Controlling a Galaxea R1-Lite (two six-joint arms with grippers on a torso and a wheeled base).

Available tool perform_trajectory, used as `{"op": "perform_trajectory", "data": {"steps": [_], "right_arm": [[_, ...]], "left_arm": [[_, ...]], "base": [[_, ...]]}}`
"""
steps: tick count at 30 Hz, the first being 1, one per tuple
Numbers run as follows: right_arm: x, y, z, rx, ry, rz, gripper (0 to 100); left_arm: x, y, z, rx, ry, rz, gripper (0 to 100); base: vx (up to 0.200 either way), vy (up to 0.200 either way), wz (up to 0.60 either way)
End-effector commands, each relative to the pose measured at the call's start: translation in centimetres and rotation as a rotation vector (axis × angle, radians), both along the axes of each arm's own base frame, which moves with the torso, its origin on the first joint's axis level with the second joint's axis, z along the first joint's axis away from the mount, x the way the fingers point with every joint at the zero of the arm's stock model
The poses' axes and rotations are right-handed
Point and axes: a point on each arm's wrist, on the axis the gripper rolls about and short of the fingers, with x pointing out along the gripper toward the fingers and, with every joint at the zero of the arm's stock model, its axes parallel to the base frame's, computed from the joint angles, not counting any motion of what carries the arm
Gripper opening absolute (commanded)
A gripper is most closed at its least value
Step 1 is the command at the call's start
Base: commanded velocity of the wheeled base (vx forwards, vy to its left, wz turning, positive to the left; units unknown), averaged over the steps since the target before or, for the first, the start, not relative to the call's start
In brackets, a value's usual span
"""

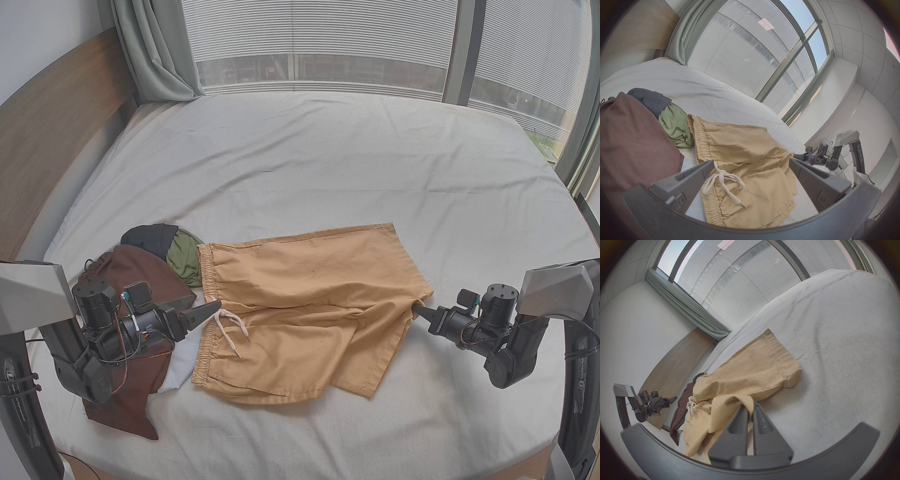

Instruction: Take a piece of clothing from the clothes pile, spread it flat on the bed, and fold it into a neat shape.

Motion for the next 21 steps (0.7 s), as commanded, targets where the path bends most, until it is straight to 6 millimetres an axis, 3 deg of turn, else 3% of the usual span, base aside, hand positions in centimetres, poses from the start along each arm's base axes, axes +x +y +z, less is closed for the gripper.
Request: {"op": "perform_trajectory", "data": {"steps": [1,2,3,7,12,21], "right_arm": [[0.1,0.0,0.1,0.001,-0.006,0.002,0],[0.2,0.0,0.1,0.001,-0.009,0.004,0],[0.2,0.0,0.2,0.001,-0.012,0.001,100],[0.0,-0.4,0.2,-0.044,-0.034,0.005,100],[-2.2,-1.1,-0.4,-0.172,-0.051,0.103,100],[-4.1,-0.7,-0.6,-0.178,-0.007,0.168,100]], "left_arm": [[0.0,0.0,-0.1,0.0,0.002,0.0,100],[0.0,0.0,0.0,0.0,0.0,0.0,100],[0.0,0.0,0.0,0.0,0.0,0.0,100],[0.0,0.0,0.0,0.0,0.0,0.0,100],[0.0,-0.1,-0.1,0.0,0.004,-0.001,100],[0.0,-0.1,-0.1,0.0,0.004,-0.004,100]], "base": [[0.0,0.0,0.0],[0.0,0.0,0.0],[0.0,0.0,0.0],[0.0,0.0,0.0],[0.0,0.0,0.0],[0.0,0.0,0.0]]}}
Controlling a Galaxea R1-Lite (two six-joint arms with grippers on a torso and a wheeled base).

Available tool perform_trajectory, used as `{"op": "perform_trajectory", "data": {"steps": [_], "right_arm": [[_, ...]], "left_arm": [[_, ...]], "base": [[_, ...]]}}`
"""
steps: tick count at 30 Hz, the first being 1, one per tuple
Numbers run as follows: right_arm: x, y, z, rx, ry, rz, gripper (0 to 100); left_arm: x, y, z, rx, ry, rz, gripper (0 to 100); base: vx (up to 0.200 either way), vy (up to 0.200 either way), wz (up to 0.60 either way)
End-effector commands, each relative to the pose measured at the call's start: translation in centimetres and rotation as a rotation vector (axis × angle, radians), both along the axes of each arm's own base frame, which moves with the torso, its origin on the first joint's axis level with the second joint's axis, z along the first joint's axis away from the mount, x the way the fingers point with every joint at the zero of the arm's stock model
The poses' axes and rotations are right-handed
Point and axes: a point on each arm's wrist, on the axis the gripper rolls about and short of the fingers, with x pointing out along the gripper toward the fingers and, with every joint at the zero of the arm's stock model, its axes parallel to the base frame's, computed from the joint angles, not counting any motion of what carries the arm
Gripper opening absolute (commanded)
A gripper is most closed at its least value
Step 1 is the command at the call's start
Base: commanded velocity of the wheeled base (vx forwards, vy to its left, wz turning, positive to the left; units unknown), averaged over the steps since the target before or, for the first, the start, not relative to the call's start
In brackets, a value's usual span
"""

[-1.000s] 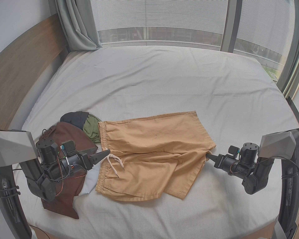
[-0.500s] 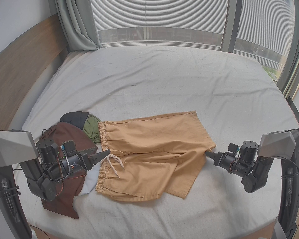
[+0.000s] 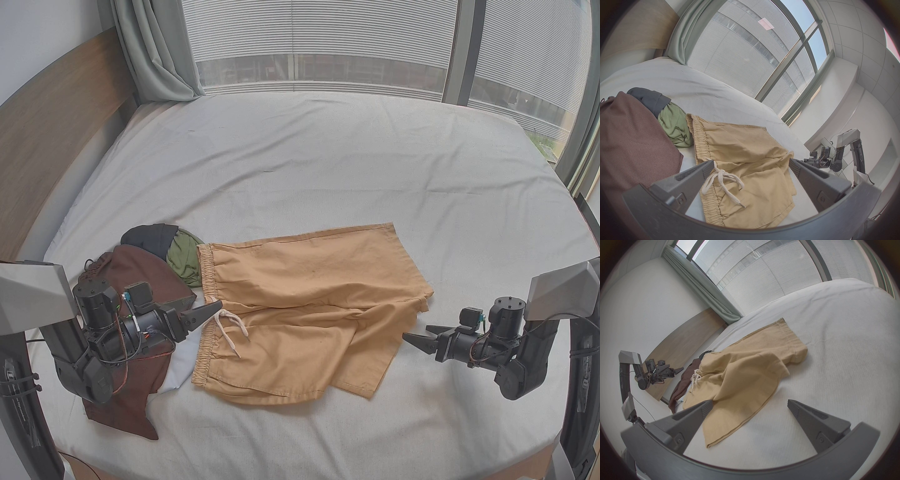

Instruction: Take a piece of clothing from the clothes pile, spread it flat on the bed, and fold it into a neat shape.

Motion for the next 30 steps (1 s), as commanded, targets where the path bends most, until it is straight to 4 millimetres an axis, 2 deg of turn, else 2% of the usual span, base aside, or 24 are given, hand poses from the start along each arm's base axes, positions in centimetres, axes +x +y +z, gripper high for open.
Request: {"op": "perform_trajectory", "data": {"steps": [1,6,14,23,30], "right_arm": [[-0.9,0.2,0.0,0.001,0.027,0.019,100],[-1.9,1.0,-0.4,0.016,0.078,0.068,100],[-2.5,2.4,-1.3,0.071,0.173,0.086,100],[-1.9,2.7,-2.7,0.095,0.22,0.067,100],[-1.4,3.9,-2.7,0.168,0.269,0.051,100]], "left_arm": [[0.0,0.0,-0.2,0.0,0.005,-0.001,100],[0.0,0.0,-0.2,0.0,0.006,-0.001,100],[0.0,0.0,-0.2,0.0,0.006,-0.001,100],[0.0,0.0,-0.2,0.0,0.006,-0.001,100],[0.0,0.0,-0.2,0.0,0.005,0.001,100]], "base": [[0.0,0.0,0.0],[0.0,0.0,0.0],[0.0,0.0,0.0],[0.0,0.0,0.0],[0.0,0.0,0.0]]}}
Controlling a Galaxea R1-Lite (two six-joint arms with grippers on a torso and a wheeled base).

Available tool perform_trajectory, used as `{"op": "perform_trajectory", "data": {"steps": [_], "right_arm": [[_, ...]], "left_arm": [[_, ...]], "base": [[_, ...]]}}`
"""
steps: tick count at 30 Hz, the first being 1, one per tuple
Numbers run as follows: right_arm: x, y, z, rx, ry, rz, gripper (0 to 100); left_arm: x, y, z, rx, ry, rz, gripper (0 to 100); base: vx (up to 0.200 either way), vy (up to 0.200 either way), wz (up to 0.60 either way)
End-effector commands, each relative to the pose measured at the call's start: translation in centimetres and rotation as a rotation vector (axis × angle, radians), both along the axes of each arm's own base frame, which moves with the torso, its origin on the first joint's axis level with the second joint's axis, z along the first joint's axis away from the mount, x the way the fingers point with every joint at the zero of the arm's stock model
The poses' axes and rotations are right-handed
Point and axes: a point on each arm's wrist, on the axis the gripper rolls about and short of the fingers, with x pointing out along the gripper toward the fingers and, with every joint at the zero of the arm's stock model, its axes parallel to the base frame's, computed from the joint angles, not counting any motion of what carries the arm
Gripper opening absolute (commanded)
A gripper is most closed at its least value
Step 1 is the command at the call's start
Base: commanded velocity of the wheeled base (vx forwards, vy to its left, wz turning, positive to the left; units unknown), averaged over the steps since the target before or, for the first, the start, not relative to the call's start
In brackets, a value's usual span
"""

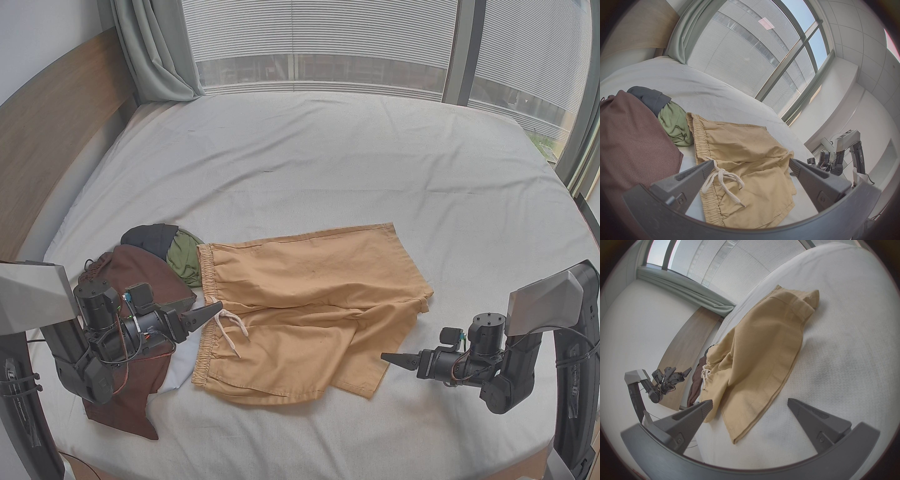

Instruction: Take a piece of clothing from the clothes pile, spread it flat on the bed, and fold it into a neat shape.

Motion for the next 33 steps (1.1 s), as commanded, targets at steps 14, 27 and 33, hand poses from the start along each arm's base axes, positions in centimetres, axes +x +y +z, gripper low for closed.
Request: {"op": "perform_trajectory", "data": {"steps": [14,27,33], "right_arm": [[1.3,2.6,-1.3,0.055,0.038,-0.006,100],[1.1,2.5,-1.4,0.052,0.047,-0.013,0],[0.6,1.6,-0.7,0.03,0.042,-0.064,0]], "left_arm": [[0.1,0.2,0.2,-0.001,-0.009,0.006,100],[0.1,0.2,0.2,-0.001,-0.009,0.006,100],[0.1,0.2,0.2,-0.001,-0.009,0.007,100]], "base": [[0.0,0.0,0.0],[0.0,0.0,0.0],[0.0,0.0,0.0]]}}
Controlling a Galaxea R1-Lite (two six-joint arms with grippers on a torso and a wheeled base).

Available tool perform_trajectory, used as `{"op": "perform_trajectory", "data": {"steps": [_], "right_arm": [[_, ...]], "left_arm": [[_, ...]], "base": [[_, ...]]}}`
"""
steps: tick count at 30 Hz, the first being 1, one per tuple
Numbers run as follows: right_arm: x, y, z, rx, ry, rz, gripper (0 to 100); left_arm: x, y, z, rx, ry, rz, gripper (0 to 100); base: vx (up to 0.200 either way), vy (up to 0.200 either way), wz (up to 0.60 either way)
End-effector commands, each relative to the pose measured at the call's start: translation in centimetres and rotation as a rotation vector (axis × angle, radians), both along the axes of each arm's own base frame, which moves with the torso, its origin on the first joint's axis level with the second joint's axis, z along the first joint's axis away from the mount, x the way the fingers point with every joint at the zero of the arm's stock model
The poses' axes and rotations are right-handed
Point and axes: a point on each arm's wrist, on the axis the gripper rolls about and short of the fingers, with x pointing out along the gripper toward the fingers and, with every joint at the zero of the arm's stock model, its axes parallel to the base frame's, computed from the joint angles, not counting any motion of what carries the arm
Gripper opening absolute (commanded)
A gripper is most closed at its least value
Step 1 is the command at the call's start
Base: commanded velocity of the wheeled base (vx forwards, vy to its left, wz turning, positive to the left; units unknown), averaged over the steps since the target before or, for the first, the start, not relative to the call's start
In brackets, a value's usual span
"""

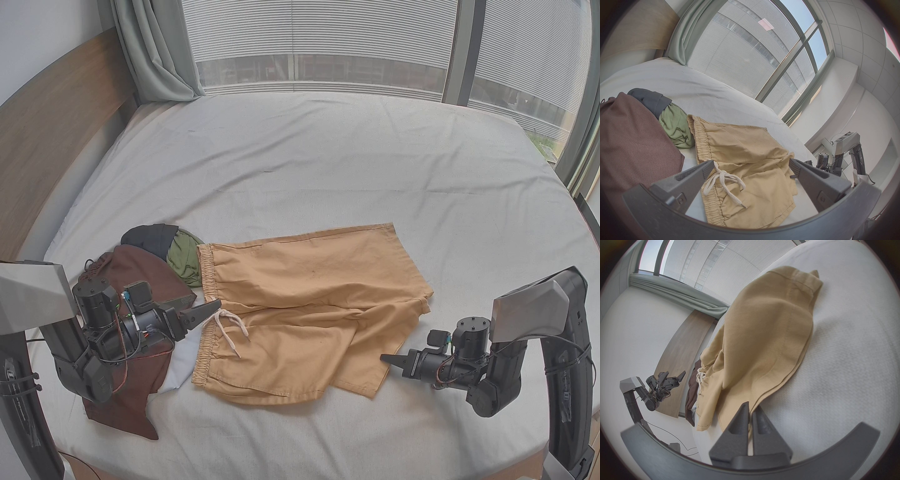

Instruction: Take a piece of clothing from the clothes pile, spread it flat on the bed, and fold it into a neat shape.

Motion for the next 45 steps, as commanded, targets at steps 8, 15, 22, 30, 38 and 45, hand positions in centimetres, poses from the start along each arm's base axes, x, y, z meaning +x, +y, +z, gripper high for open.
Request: {"op": "perform_trajectory", "data": {"steps": [8,15,22,30,38,45], "right_arm": [[-1.7,-4.0,2.5,-0.011,-0.013,-0.019,0],[-2.3,-4.9,2.2,-0.029,0.011,-0.036,0],[-2.7,-5.7,1.8,-0.066,0.008,-0.04,0],[-2.6,-6.2,2.0,-0.066,0.0,-0.058,0],[-2.5,-6.7,2.2,-0.066,-0.005,-0.076,0],[-2.6,-7.0,1.8,-0.11,-0.033,-0.058,0]], "left_arm": [[0.0,0.0,-0.1,0.0,0.002,0.001,100],[0.0,0.0,-0.1,0.0,0.002,0.001,100],[0.0,0.0,-0.1,0.0,0.002,0.001,100],[0.0,0.0,-0.1,0.0,0.004,0.001,100],[0.0,0.1,-0.1,0.0,0.004,0.003,100],[0.0,0.1,-0.1,0.0,0.004,0.003,100]], "base": [[0.0,0.0,0.0],[0.0,0.0,0.0],[0.0,0.0,0.0],[0.0,0.0,0.0],[0.0,0.0,0.0],[0.0,0.0,0.0]]}}
